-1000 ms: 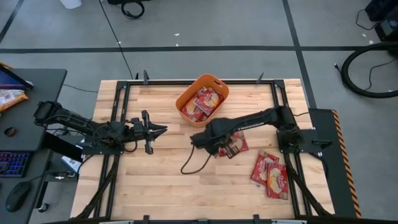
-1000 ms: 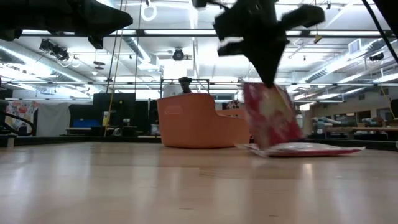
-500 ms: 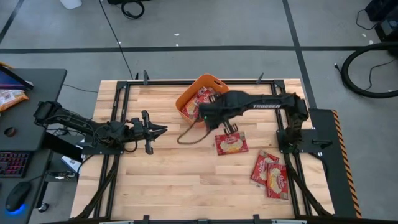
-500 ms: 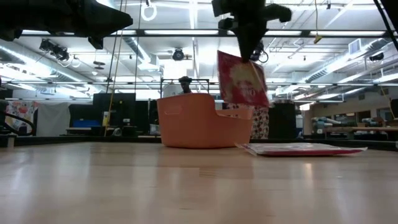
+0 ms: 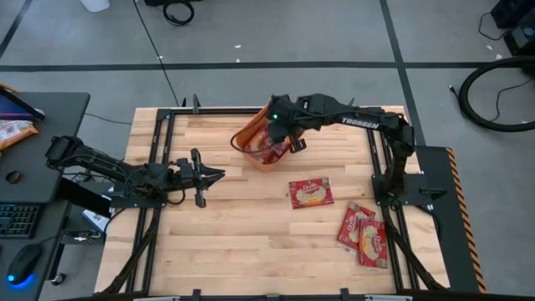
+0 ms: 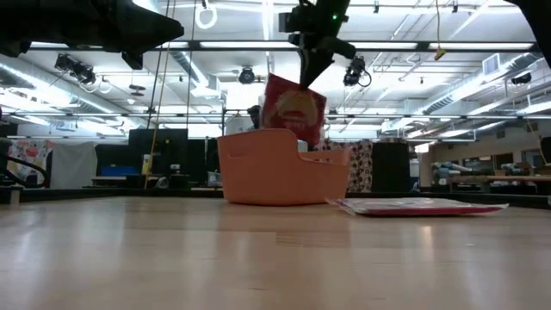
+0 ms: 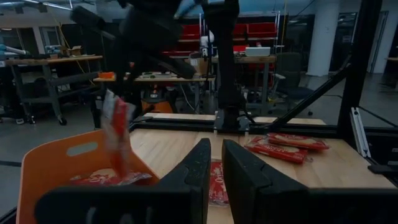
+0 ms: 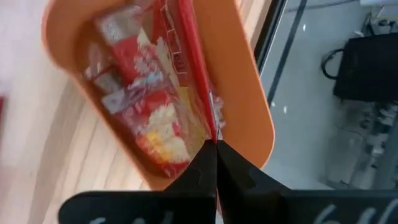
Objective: Sort popcorn bags into baskets
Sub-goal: Put the red popcorn bag into the orange bin
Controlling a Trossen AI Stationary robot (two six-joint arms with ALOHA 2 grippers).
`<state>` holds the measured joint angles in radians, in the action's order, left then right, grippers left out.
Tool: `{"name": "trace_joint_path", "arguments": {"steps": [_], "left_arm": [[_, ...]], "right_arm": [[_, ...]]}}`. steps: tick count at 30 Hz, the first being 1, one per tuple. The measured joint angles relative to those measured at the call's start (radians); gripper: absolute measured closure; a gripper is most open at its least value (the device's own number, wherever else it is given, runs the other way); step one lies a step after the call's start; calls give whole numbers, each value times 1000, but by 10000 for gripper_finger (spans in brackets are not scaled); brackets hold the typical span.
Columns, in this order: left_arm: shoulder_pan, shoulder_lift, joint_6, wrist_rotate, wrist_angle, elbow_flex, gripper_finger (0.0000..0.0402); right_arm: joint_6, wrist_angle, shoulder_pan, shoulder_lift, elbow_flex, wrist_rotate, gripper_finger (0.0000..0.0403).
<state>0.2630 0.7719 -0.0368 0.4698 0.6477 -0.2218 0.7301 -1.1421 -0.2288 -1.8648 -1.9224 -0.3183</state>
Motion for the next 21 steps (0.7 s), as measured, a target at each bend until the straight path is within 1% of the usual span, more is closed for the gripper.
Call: {"name": "trace_joint_path", "arguments": {"steps": [2, 5, 8, 10, 13, 17, 21], "left_arm": [[0, 0, 0, 0, -5, 0, 356], [0, 0, 16, 0, -14, 0, 356], [0, 0, 39, 0, -19, 0, 356], [0, 0, 73, 0, -32, 0, 356], [0, 0, 134, -1, -61, 0, 356], [0, 0, 152, -1, -71, 0, 356], [0, 0, 152, 0, -71, 0, 356]], "right_arm": [[3, 5, -19, 0, 0, 49, 402], [1, -39, -34, 0, 0, 140, 402], [18, -33, -37, 1, 32, 208, 402], [37, -21, -38, 0, 64, 222, 402], [62, 54, -49, 0, 129, 241, 402], [108, 150, -67, -1, 194, 236, 402], [140, 256, -98, -1, 226, 234, 401]]}}
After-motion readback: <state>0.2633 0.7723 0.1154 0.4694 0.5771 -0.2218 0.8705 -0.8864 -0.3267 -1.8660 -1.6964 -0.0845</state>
